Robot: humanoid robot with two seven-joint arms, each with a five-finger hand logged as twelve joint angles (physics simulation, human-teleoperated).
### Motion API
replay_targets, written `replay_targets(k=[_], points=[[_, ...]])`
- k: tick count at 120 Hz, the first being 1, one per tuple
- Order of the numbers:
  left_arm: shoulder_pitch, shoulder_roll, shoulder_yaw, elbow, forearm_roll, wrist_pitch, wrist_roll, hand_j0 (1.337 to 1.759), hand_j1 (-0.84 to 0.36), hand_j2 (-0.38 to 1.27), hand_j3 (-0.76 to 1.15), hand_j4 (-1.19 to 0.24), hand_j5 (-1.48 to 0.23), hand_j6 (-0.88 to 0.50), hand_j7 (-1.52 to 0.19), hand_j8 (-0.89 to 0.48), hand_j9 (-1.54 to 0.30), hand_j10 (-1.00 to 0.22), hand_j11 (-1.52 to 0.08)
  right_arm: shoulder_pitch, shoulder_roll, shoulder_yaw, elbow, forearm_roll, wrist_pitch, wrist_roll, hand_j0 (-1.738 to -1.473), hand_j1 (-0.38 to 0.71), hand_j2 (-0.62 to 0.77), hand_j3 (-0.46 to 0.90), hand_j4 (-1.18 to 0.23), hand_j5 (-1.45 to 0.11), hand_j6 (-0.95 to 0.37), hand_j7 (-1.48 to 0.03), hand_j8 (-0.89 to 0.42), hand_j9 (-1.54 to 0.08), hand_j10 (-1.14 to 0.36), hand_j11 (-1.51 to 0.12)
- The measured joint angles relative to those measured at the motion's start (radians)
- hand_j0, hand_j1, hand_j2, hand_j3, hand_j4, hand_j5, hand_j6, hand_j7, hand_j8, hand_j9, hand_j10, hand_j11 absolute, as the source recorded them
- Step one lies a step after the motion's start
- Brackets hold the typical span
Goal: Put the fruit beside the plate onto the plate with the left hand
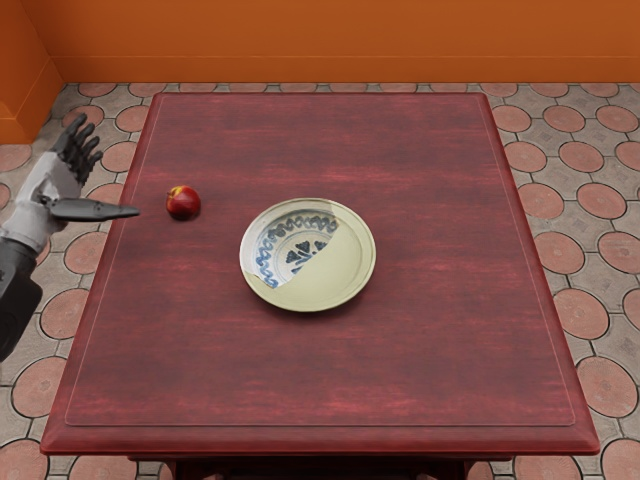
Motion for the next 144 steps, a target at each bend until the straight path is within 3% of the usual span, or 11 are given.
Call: replay_targets(k=[10,24,40,55,77,98,116,144], points=[[-0.024,0.001,0.013,-0.001,0.004,-0.018,0.0,1.658,0.33,0.01,0.0,-0.01,-0.02,-0.01,-0.02,-0.01,-0.02,-0.01,-0.02,0.0,0.0,0.0,0.0,0.002,0.0,0.0,-1.658,-0.35,0.0,0.0,0.0,0.0,0.0,0.0,0.0,0.0,0.0,0.0],[-0.213,0.071,0.118,0.0,0.077,-0.023,0.0,1.658,0.33,0.01,0.0,-0.01,-0.02,-0.01,-0.02,-0.01,-0.02,-0.01,-0.02,0.001,0.0,0.0,-0.001,0.003,0.0,0.0,-1.658,-0.35,0.0,0.0,0.0,0.0,0.0,0.0,0.0,0.0,0.0,0.0],[-0.337,0.074,0.253,0.0,0.311,-0.017,0.0,1.658,0.33,0.01,0.0,-0.02,-0.02,-0.02,-0.02,-0.02,-0.02,-0.02,-0.02,0.001,0.0,0.0,-0.002,0.004,0.0,0.0,-1.658,-0.35,0.0,0.0,0.0,0.0,0.0,0.0,0.0,0.0,0.0,0.0],[-0.526,0.077,0.485,0.003,0.417,0.065,0.0,1.658,0.33,0.01,0.0,-0.02,-0.02,-0.02,-0.02,-0.02,-0.02,-0.02,-0.02,0.001,0.0,0.0,-0.002,0.004,0.0,0.0,-1.658,-0.35,0.0,0.0,0.0,0.0,0.0,0.0,0.0,0.0,0.0,0.0],[-0.664,0.073,0.808,0.006,0.457,0.192,0.0,1.658,0.33,0.01,0.0,-0.02,-0.02,-0.02,-0.02,-0.02,-0.02,-0.02,-0.02,0.001,0.0,0.0,-0.002,0.004,0.0,0.0,-1.658,-0.35,0.0,0.0,0.0,0.0,0.0,0.0,0.0,0.0,0.0,0.0],[-0.68,0.021,0.936,0.032,0.539,0.352,0.0,1.658,0.33,0.01,0.0,-0.02,-0.03,-0.02,-0.03,-0.02,-0.02,-0.02,-0.02,0.001,0.0,0.0,-0.002,0.004,0.0,0.0,-1.658,-0.35,0.0,0.0,0.0,0.0,0.0,0.0,0.0,0.0,0.0,0.0],[-0.693,-0.071,0.967,0.149,0.63,0.465,0.0,1.658,0.32,0.01,0.0,-0.03,-0.03,-0.03,-0.03,-0.03,-0.03,-0.03,-0.03,0.001,0.0,0.0,-0.002,0.004,0.0,0.0,-1.658,-0.35,0.0,0.0,0.0,0.0,0.0,0.0,0.0,0.0,0.0,0.0],[-0.69,-0.15,1.058,0.297,0.657,0.5,0.0,1.658,0.32,0.01,0.0,-0.03,-0.03,-0.03,-0.03,-0.03,-0.03,-0.03,-0.03,0.001,0.0,0.0,-0.002,0.004,0.0,0.0,-1.658,-0.35,0.0,0.0,0.0,0.0,0.0,0.0,0.0,0.0,0.0,0.0]])
